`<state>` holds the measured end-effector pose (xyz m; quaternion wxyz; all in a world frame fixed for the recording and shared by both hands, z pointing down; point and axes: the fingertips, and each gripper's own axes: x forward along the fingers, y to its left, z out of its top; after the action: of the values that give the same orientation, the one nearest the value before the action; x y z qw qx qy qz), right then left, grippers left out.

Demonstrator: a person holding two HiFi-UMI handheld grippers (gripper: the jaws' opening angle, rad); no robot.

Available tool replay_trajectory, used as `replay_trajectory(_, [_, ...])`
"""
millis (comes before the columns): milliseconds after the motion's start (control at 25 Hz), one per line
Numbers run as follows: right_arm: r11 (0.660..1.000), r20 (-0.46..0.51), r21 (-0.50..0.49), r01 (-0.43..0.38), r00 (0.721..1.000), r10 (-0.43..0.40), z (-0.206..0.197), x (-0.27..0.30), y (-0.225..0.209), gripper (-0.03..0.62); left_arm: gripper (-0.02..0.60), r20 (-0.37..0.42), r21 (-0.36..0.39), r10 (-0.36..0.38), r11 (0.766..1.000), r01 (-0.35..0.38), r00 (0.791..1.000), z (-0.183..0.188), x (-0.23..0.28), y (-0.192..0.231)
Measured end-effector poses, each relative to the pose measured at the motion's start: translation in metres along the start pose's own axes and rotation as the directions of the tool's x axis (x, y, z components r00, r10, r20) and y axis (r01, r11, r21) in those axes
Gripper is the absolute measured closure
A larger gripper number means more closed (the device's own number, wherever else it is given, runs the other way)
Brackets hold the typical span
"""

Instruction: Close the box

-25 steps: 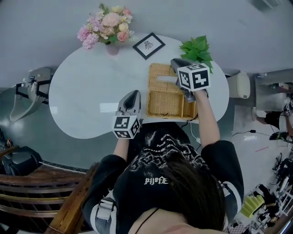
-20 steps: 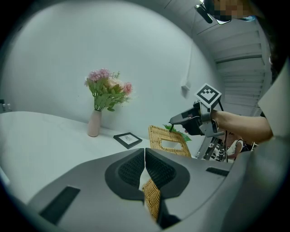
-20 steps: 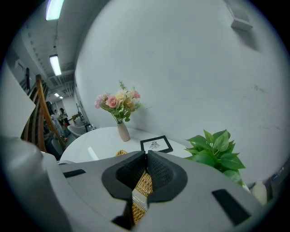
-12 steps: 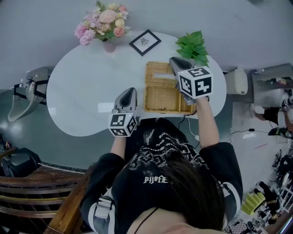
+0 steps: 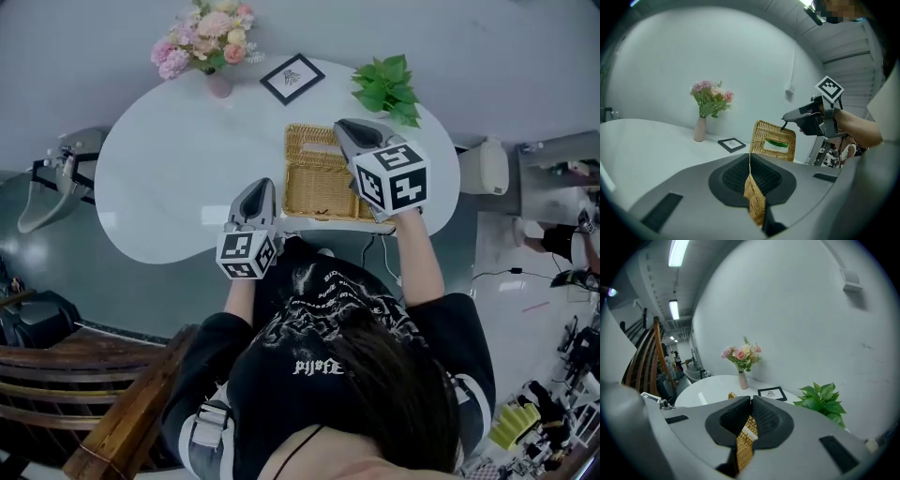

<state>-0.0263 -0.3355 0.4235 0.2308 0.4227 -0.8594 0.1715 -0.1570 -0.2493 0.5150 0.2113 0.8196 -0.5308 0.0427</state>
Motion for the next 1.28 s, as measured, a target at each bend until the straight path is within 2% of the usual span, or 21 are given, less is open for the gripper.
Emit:
replay_trajectory(520, [0.996,0.025,-0.015,-0.084,0.996,0.084,-0.025,-0.044,0.038,0.553,0.557,0.026,0.027,0.026,0.999,-0.027,0.999,-0.015,-0.048,-0.053])
replay_trajectory(1280, [0.989,-0.045,0.014,-0.149,0.988,0.150,-0.091,-0.069,0.087,0.553,0.557,0.045,0.017,0.074,0.997,-0.075,0.996,-0.043,-0.092,-0.076])
